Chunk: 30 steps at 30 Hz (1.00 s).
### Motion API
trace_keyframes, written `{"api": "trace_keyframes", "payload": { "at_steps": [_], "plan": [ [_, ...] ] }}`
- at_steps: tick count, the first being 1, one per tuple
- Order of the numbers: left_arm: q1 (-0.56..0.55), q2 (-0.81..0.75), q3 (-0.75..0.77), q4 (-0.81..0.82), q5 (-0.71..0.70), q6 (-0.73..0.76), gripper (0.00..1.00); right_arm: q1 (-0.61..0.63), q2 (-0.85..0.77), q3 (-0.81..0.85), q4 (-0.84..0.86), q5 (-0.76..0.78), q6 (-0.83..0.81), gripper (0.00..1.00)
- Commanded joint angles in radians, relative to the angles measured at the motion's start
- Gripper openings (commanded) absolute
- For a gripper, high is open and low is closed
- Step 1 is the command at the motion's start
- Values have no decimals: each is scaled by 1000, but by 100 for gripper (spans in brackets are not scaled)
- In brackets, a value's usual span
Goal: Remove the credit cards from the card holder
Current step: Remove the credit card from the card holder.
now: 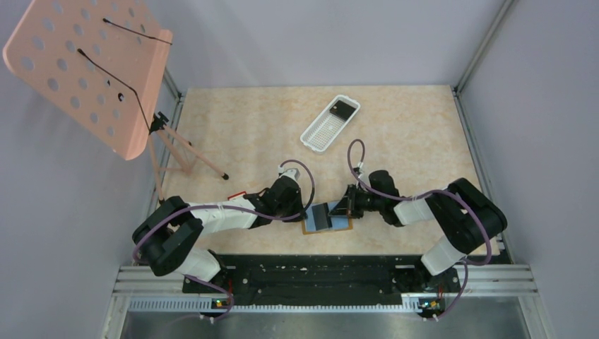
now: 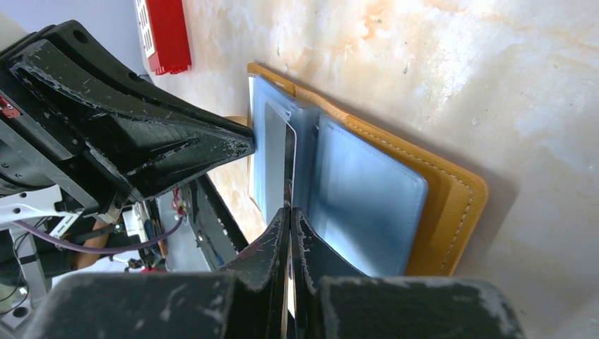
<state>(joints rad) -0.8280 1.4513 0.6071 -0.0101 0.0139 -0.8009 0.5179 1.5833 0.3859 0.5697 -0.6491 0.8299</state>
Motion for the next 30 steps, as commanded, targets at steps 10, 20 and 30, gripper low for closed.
{"api": "trace_keyframes", "payload": {
  "at_steps": [10, 20, 30],
  "plan": [
    [-1, 18, -24, -67, -28, 31, 0, -60, -161, 5, -179, 100, -81, 0],
    [-2, 21, -17, -62, -19, 31, 0, -74, -187, -2, -130, 23, -73, 0],
    [-2, 31, 3, -71, -19, 32, 0, -51, -96, -14, -40, -12, -45, 10]
  ]
}}
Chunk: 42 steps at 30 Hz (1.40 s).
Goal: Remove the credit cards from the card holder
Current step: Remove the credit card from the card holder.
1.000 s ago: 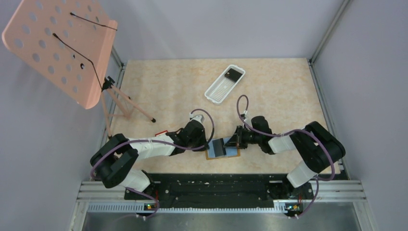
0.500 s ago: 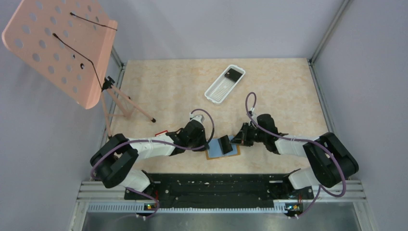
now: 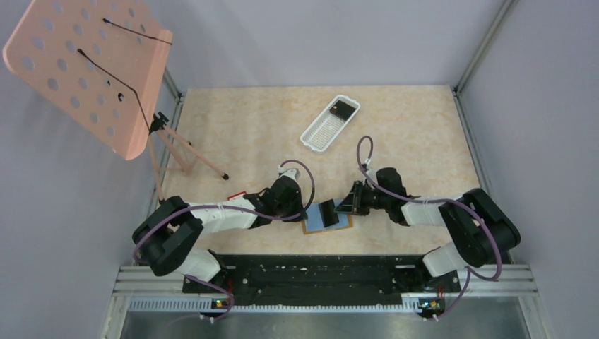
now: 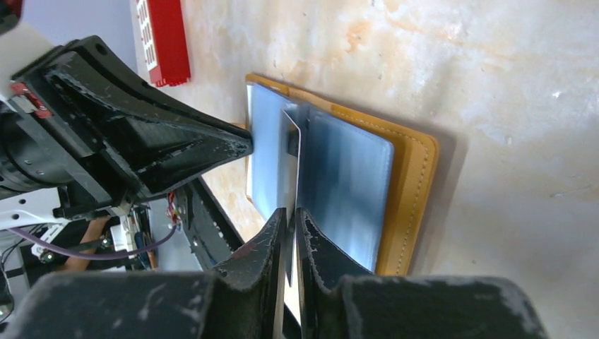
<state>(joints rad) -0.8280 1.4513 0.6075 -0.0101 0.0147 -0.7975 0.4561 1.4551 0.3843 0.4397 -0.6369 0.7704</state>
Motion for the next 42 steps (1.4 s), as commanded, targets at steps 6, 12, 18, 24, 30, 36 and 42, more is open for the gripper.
{"api": "trace_keyframes", "payload": {
  "at_steps": [6, 12, 18, 24, 30, 36, 42],
  "plan": [
    [-2, 30, 11, -77, -19, 30, 0, 18, 60, -8, 130, -28, 34, 16],
    [-2, 32, 18, -80, -20, 30, 0, 17, 67, -4, 157, -43, 52, 10],
    [-2, 37, 20, -79, 14, 30, 0, 18, 77, -6, 174, -49, 64, 10],
    [-3, 37, 16, -76, 14, 28, 0, 21, 87, -17, 195, -49, 79, 0],
    [-4, 22, 11, -78, 10, 27, 0, 17, -51, 4, 10, 96, 28, 0],
    [-5, 10, 10, -74, 11, 29, 0, -8, -226, 3, -125, 191, 49, 0],
    [-11, -51, 81, -100, 4, 91, 16, -10, -324, 80, -340, 241, 126, 0]
  ]
}}
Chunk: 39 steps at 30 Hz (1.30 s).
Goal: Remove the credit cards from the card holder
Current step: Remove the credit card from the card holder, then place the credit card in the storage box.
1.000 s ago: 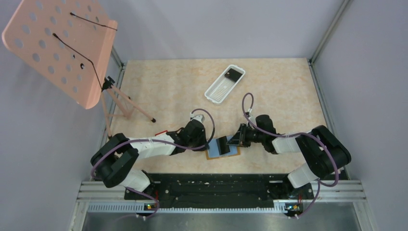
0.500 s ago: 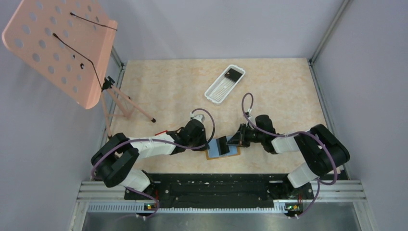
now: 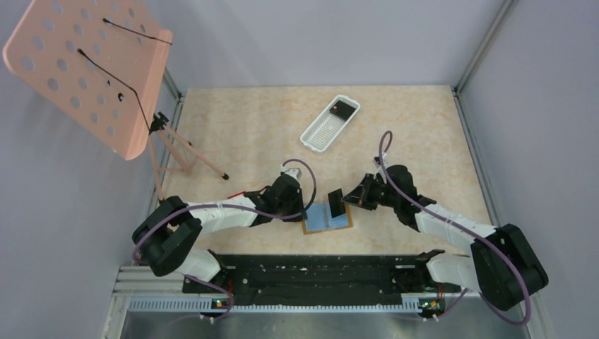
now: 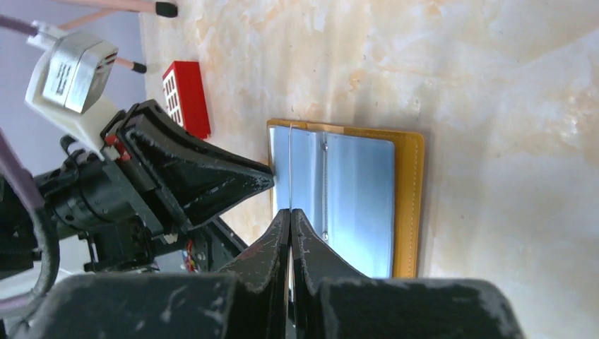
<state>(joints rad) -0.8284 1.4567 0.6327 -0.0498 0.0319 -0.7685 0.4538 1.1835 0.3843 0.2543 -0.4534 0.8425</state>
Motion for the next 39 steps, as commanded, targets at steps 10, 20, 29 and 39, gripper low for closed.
{"api": "trace_keyframes", "payload": {
  "at_steps": [10, 20, 29, 39],
  "plan": [
    [-187, -235, 132, 37, -149, 430, 43, -8, -235, 89, -216, 84, 299, 0],
    [-438, -205, 199, 68, -462, 663, 47, -8, -286, 115, -251, 77, 345, 0],
    [-531, -27, 309, 56, -705, 761, 49, -8, -299, 112, -251, 47, 354, 0],
    [-544, 20, 306, 129, -789, 801, 35, -8, -321, 89, -227, 26, 363, 0]
  ]
}}
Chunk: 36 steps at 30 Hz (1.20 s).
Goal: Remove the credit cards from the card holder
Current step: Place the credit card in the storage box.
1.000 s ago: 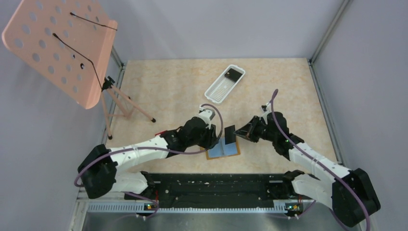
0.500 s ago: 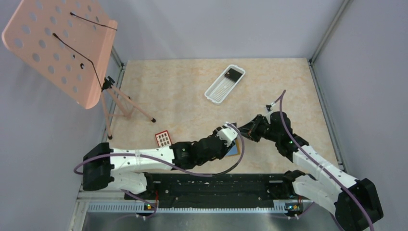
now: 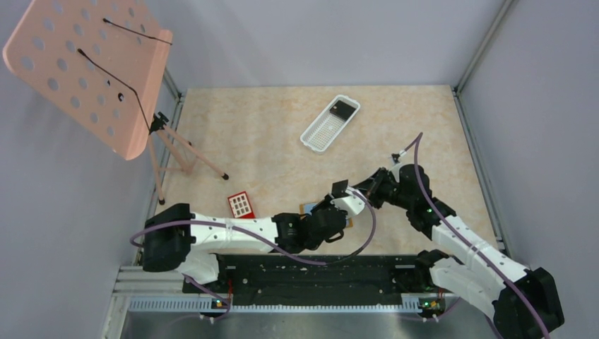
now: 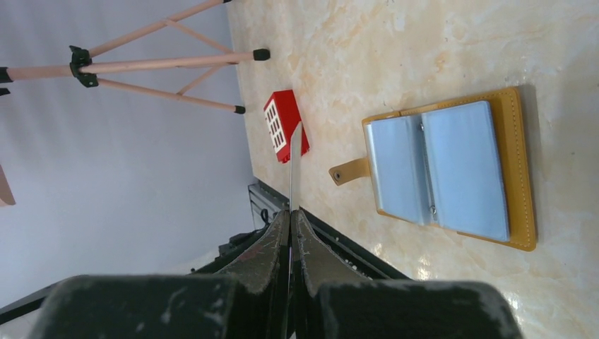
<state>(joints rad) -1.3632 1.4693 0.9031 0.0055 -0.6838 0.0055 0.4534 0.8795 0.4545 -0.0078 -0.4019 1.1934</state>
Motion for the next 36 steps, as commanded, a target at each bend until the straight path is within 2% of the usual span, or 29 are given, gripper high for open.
{"api": "trace_keyframes", "payload": {
  "at_steps": [1, 3, 4, 5, 8, 12, 16, 22, 26, 29, 36],
  "plan": [
    [-11, 10, 39, 74, -81, 29, 26, -8, -15, 16, 38, -26, 11, 0],
    [-14, 10, 44, 66, -94, 17, 6, -8, -9, 12, 53, -40, 2, 0],
    [-14, 7, 44, 62, -96, 9, 1, -7, -7, 10, 67, -48, -11, 0],
    [-13, 2, 41, 59, -100, 0, 0, -8, -4, 9, 77, -54, -34, 0],
    [-13, -26, 19, 57, -101, -53, 0, -9, 2, 20, 83, -62, -112, 7],
    [-5, -106, -32, 58, -65, -122, 0, -9, -37, 30, 92, -56, -236, 30],
    [20, -207, -87, 47, 2, -214, 0, -10, -85, 44, 94, -76, -369, 42],
    [86, -385, -200, 57, 239, -320, 0, -12, -125, 35, 155, -142, -471, 44],
    [122, -501, -265, 63, 393, -376, 0, -11, -171, -43, 424, -314, -459, 45],
    [128, -571, -296, 61, 437, -403, 0, -12, -208, -98, 532, -364, -445, 45],
    [128, -664, -322, 41, 456, -426, 0, -11, -235, -132, 532, -406, -475, 47]
  ]
}}
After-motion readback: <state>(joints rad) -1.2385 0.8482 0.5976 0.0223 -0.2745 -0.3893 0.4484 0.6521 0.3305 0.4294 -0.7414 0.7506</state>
